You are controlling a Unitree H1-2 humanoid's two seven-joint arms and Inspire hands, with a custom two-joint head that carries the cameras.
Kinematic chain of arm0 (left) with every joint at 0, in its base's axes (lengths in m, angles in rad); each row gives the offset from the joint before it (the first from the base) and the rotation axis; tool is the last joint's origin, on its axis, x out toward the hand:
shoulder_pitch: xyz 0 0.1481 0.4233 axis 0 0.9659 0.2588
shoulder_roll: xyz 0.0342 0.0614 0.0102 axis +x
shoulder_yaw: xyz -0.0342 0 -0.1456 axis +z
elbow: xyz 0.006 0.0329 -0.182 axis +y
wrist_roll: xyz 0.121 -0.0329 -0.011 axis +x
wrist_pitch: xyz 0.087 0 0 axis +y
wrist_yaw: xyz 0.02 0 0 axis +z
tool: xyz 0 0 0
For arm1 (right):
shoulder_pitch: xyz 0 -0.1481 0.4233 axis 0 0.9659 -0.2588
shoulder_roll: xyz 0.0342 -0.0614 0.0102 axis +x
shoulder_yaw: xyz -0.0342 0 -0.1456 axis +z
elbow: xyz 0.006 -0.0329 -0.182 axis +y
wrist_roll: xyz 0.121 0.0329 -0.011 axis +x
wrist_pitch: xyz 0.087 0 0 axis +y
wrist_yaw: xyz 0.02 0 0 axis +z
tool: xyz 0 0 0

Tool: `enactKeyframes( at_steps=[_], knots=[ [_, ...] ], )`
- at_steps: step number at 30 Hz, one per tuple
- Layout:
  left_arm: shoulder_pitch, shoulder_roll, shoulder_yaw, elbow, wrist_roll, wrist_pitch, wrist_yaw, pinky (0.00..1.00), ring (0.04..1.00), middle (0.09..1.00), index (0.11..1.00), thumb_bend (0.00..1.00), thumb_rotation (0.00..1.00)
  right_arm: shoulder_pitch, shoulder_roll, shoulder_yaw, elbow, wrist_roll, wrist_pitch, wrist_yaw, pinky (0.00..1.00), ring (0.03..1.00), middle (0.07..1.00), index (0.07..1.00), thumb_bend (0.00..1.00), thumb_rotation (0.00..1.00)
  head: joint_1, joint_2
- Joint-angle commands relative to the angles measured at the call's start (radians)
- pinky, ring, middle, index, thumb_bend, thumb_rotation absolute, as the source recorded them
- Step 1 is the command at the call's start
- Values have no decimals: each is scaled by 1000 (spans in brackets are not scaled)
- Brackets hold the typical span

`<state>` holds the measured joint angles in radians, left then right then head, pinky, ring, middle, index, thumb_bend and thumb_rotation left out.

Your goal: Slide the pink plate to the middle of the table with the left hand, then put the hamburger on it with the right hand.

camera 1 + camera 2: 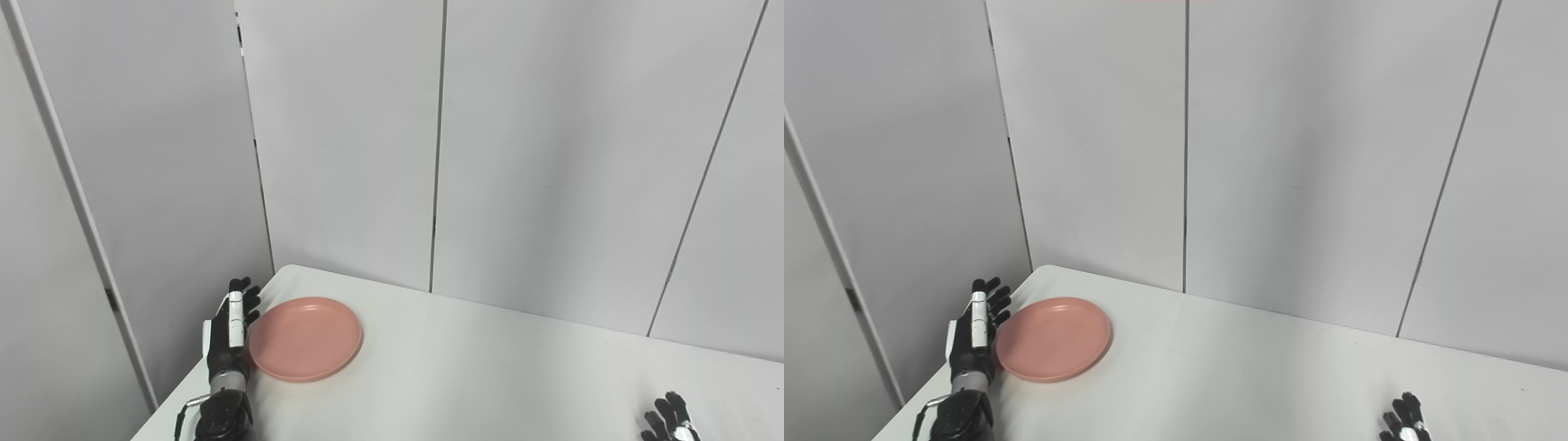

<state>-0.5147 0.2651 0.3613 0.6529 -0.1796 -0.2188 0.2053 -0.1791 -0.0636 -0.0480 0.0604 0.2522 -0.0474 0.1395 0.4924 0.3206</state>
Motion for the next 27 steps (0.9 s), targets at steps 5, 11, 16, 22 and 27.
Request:
enactKeyframes(
  at_steps=[5, 11, 16, 22, 27],
  knots=[
    [-45, -8, -20, 1, -23, -31, -27, 825, 828, 810, 808, 912, 1000, 4, 3, -3, -17, -9, -28, -1, 1000, 1000, 1000, 1000, 642, 854, -8, 4],
    [-49, -32, -49, 34, 8, -51, -17, 827, 839, 813, 805, 854, 1000, 7, 3, 1, -31, -30, -14, -7, 1000, 1000, 1000, 1000, 642, 902, -9, 6],
    [-57, -30, -52, 55, 16, -48, 3, 852, 854, 821, 821, 840, 1000, 9, 10, -6, -32, -17, -20, -6, 1000, 1000, 1000, 1000, 656, 869, -8, 7],
    [-53, -33, -52, 53, -1, -52, -21, 830, 842, 818, 812, 867, 1000, 11, 3, -1, -38, -26, -18, -4, 1000, 1000, 1000, 1000, 619, 897, -16, 14],
    [-40, -64, -64, 14, -23, -40, -57, 821, 841, 817, 811, 889, 1000, 15, 15, -4, -58, -13, 3, -13, 1000, 1000, 1000, 1000, 594, 868, -66, 33]
  ],
)
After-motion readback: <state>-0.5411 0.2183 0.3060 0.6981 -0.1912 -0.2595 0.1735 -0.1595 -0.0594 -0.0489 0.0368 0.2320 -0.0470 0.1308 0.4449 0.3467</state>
